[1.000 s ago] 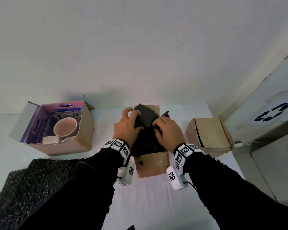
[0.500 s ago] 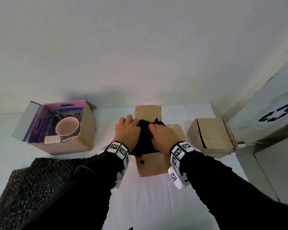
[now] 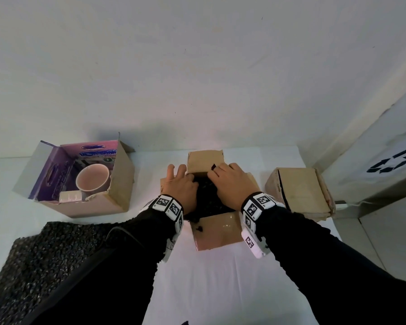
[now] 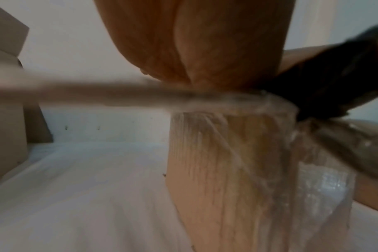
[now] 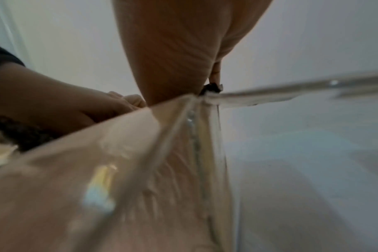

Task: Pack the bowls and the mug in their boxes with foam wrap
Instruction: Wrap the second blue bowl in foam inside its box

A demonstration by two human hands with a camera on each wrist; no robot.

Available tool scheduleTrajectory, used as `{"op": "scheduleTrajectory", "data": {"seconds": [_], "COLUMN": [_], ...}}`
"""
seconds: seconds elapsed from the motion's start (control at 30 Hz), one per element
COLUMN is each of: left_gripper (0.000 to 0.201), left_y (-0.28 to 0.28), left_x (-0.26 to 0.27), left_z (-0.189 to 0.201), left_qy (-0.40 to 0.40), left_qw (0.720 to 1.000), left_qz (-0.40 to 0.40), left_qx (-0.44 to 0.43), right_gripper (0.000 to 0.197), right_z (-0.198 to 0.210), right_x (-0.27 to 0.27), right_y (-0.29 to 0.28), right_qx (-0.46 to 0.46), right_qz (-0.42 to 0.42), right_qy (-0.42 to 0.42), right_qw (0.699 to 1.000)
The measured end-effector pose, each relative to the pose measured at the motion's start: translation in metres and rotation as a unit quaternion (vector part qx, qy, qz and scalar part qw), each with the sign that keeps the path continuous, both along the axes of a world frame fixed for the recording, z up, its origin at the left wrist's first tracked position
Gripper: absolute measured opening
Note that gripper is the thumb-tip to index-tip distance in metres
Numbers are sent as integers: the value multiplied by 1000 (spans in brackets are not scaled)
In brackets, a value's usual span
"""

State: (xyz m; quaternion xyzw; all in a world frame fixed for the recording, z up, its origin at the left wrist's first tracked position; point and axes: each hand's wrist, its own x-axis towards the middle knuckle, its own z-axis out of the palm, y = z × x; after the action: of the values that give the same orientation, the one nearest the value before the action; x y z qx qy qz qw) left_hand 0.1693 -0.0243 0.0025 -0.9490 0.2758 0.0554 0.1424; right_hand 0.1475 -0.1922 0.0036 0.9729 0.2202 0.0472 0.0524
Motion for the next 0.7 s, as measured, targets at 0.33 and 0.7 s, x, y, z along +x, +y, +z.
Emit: {"op": "scheduleTrajectory", "data": {"seconds": [0.33, 0.7], "left_gripper": [22, 17], "left_y": [-5, 15], "left_x": [13, 6], "left_z": [-5, -6], "left_qy": [21, -135], "left_qw": [999, 984], "left_qz": [2, -73], "left_qx": [25, -95], "right_gripper": [23, 27], "right_z": [-1, 2], "right_x": [-11, -2], "right_y": [-3, -5], "right_qx": [-25, -12], "right_qz": [38, 4], "right_qy": [36, 59], "right_qw": [998, 998]}}
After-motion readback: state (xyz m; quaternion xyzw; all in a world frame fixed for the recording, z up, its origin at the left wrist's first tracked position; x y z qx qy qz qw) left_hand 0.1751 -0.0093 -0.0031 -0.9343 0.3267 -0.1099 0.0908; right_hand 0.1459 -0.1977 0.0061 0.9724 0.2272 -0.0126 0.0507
